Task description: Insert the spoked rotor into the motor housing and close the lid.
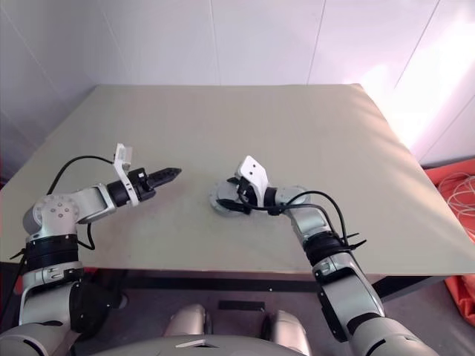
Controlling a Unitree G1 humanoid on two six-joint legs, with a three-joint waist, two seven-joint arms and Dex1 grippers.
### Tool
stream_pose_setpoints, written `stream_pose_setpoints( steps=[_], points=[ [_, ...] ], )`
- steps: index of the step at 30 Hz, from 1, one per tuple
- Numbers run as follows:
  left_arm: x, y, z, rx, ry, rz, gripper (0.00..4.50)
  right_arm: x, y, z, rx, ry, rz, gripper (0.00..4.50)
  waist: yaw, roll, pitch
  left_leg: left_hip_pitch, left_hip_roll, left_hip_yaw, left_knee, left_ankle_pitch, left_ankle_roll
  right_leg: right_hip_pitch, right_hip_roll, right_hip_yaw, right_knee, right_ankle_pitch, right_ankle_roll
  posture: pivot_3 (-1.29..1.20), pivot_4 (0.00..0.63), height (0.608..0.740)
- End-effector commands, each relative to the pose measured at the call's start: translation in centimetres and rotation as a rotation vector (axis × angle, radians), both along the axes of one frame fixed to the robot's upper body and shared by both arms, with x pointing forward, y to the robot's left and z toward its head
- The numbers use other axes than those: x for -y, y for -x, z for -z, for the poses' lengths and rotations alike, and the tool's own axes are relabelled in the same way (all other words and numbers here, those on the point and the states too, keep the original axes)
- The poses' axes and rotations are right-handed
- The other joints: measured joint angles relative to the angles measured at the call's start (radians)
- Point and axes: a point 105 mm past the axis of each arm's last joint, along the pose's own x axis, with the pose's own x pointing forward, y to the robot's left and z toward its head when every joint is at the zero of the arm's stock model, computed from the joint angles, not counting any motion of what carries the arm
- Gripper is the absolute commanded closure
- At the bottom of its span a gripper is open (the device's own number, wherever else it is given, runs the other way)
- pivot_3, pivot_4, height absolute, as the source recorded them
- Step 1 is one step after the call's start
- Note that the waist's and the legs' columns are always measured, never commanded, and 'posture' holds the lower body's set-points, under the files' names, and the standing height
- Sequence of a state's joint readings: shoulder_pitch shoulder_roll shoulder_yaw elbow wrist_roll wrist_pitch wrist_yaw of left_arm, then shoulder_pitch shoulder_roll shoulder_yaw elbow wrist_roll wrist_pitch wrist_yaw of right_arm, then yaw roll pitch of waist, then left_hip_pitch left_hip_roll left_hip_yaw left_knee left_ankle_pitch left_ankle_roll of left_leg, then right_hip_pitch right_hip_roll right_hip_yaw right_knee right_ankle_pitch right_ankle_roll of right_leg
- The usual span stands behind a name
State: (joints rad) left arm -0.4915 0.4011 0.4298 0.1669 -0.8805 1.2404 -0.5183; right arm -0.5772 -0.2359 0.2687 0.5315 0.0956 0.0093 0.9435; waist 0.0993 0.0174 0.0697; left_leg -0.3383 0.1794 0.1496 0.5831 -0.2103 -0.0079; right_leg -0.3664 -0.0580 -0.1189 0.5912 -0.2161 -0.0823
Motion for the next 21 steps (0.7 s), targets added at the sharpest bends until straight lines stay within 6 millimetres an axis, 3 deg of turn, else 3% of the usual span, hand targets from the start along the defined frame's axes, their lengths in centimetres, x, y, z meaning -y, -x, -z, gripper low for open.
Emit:
stream_pose_setpoints(
  steps=[1, 21],
  points=[
    [0.20, -0.09, -1.54, 0.060, 0.010, 0.008, 4.50, 0.69, -0.08, 0.27, -0.011, 0.045, -0.002, 1.39, 0.000, 0.000, 0.000, 0.000, 0.000, 0.000, 0.000, 0.000, 0.000, 0.000, 0.000, 0.000, 0.000, 0.000, 0.000, 0.00, 0.000, 0.740],
    [0.91, 0.31, -1.27, 0.055, 0.025, 0.019, 4.50, 0.70, -0.36, 0.55, -0.036, 0.100, -0.003, 1.39, 0.000, 0.000, 0.000, -0.003, 0.000, 0.000, 0.000, -0.001, 0.001, -0.001, 0.000, 0.000, 0.000, 0.000, 0.000, 0.00, 0.000, 0.740]
  ],
)
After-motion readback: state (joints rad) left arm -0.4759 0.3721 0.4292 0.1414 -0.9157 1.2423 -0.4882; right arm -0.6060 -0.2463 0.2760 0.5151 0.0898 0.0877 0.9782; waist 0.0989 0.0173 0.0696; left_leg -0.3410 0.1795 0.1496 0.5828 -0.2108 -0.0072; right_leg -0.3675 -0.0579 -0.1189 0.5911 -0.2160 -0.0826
